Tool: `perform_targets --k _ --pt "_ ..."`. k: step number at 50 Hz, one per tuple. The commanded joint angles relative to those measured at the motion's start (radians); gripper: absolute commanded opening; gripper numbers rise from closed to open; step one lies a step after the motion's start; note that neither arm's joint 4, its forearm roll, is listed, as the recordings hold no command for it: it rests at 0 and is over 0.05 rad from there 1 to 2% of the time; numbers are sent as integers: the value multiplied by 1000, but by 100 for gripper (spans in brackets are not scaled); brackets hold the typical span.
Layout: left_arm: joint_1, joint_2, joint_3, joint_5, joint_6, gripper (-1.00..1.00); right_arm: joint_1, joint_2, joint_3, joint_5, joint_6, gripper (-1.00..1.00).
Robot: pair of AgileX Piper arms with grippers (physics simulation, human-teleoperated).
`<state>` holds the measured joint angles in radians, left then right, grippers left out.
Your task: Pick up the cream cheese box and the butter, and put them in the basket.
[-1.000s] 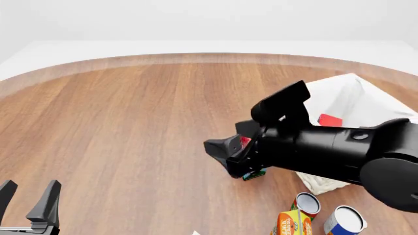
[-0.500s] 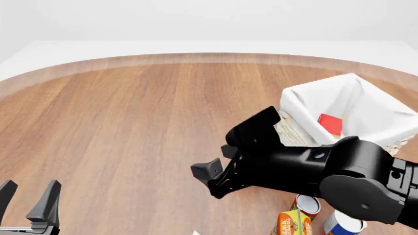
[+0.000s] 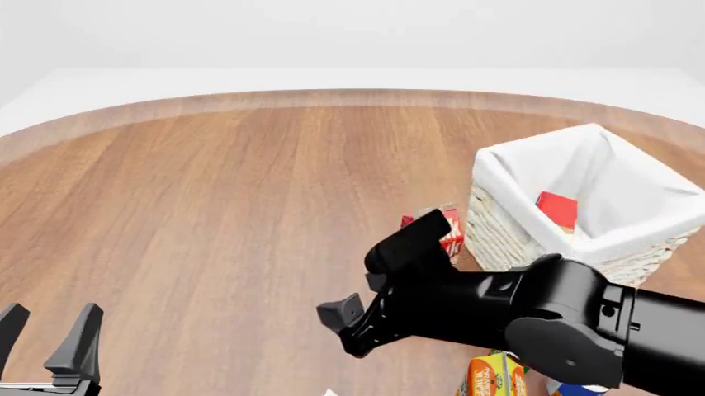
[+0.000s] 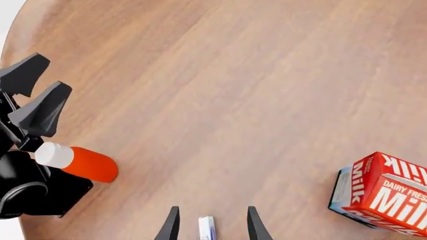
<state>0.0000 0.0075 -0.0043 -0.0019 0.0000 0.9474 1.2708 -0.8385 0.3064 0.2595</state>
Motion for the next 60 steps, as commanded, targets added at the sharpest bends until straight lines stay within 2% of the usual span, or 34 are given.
perform_targets --k 1,35,45,60 --pt "0 0 0 0 0 100 12 35 35 -44 24 100" --pt "0 0 0 0 0 100 56 131 100 -148 94 100" --pt "0 0 0 0 0 100 62 158 87 -128 89 100" --pt "0 0 0 0 0 100 59 182 38 -26 48 100"
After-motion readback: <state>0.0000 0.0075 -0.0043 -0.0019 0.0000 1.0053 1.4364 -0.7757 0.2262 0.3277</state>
